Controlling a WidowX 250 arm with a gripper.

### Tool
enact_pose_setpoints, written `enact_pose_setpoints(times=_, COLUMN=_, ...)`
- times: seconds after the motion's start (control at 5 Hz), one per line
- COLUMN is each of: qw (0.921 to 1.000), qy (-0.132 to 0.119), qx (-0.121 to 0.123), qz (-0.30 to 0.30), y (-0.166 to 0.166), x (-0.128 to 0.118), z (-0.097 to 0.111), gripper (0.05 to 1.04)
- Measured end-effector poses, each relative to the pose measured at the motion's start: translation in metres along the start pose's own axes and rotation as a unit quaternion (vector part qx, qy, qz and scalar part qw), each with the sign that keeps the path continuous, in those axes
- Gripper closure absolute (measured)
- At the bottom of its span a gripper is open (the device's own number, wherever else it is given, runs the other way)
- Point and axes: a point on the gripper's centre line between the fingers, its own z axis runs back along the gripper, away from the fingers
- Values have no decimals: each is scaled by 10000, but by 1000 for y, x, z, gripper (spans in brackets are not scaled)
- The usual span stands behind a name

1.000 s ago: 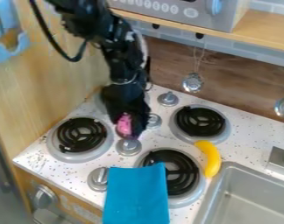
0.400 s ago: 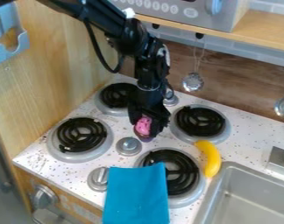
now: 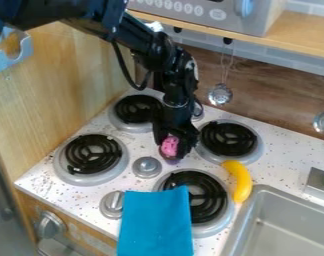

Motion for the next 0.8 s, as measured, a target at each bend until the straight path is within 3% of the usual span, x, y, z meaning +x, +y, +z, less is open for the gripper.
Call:
enact_pose_setpoints(times=0.2, qw=10000, qy=68, qx=-15, qz=-1, y=0, x=1, z=-1, gripper=175)
enact_pose_setpoints(times=0.4, qw=9999, qy=136, qx=-28, qz=-13, y=0, x=-4, z=-5, gripper=70)
enact_pose_setpoints(times=0.6, qw=9998, qy=180, qx=-98, qz=-47, y=-1, x=-17, z=0, gripper=74)
enact_pose_setpoints(times=0.8, qw=9999, qy=7, qx=-118, qz=-21, y=6, x=-25, z=25, gripper=76)
